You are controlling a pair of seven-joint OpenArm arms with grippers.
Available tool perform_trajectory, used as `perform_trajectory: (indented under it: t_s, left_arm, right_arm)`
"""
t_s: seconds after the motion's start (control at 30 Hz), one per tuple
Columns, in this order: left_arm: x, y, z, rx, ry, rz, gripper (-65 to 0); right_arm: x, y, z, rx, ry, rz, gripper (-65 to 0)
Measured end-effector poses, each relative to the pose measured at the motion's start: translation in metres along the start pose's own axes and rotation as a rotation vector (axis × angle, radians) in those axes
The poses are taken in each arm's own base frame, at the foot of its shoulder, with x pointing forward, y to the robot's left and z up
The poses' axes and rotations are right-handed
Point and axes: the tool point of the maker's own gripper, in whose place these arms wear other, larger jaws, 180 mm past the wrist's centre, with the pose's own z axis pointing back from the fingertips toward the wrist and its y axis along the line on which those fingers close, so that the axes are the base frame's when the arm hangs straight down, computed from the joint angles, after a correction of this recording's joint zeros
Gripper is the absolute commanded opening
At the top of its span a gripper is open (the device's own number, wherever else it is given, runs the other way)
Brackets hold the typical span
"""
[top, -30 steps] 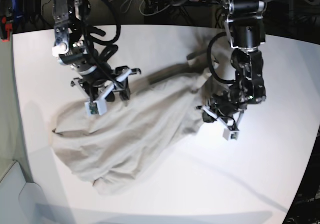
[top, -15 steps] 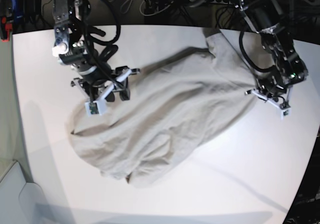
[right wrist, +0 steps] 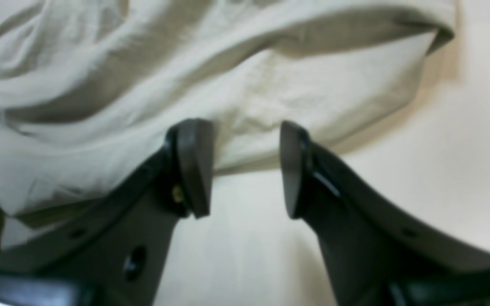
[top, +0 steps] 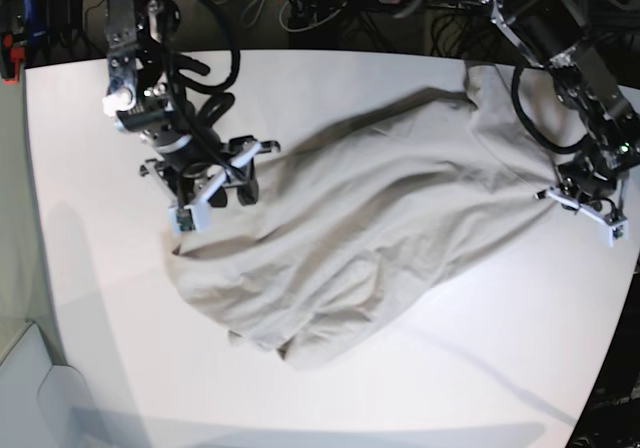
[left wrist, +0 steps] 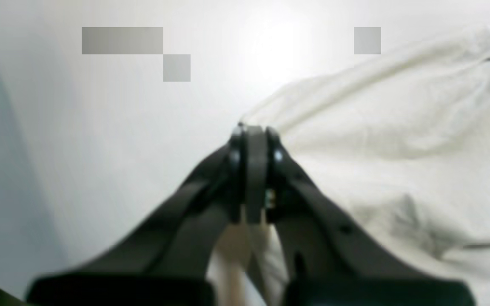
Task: Layout the t-shirt on the table in an organized manner, then fold the t-shirt properly
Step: 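Pull the held fabric with the left gripper away from the right gripper, then grasp the t-shirt edge with the right gripper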
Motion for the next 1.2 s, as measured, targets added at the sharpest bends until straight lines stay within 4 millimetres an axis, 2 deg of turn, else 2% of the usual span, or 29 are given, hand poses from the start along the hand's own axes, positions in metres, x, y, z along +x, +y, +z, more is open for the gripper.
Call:
perform_trajectory:
  t_s: [0.2,0.3,0.37,0.43,0.57,0.67,0.77,0.83,0.97,1.13,1.2]
  left_arm:
    - [-0.01,0.003,-0.001,0.006,0.019,-0.002,-64.7]
    - [-0.012,0.004,-0.001,0.007,0.023,-0.004,-64.7]
    - [-0.015,0.005,0.0,0.009,0.029,-0.005,-64.7]
    - [-0.014,0.008,0.0,0.015,0.03,-0.01,-64.7]
    - [-0.019,0.017,0.004,0.035,0.034,-0.024,-64.7]
    - [-0.035,0.02,0.005,0.046,0.078,-0.03,-64.7]
    - [-0.038,0.021,0.007,0.042,0.074,-0.034,-64.7]
    - [-0.042,0.025,0.01,0.059,0.08,-0.043,-64.7]
    - [-0.039,0.024,0.014,0.06,0.07,-0.049,-64.7]
    - [-0.042,0.024,0.016,0.062,0.072,-0.052,-64.7]
    - [-0.041,0.024,0.016,0.061,0.072,-0.051,-64.7]
  right_arm:
    - [0.035,-0.02,-0.001,-0.048,-0.077,0.003,-36.0]
    - [0.044,-0.022,-0.004,-0.046,-0.064,0.024,-28.2]
    - [0.055,-0.031,-0.014,-0.066,-0.055,0.034,-22.2]
    - [0.07,-0.04,-0.026,-0.075,-0.057,0.036,-19.0]
    - [0.088,-0.066,-0.053,-0.103,-0.008,0.09,-18.8]
    - [0.117,-0.067,-0.076,-0.053,-0.003,0.144,-18.8]
    - [0.137,-0.075,-0.099,-0.041,-0.006,0.147,-18.9]
    - [0.138,-0.082,-0.114,-0.036,-0.004,0.127,-18.9]
    - [0.117,-0.08,-0.133,-0.01,0.074,0.13,-18.9]
    - [0.127,-0.052,-0.133,0.039,0.031,0.171,-18.9]
    - [0.12,-0.037,-0.135,0.069,0.036,0.184,-18.9]
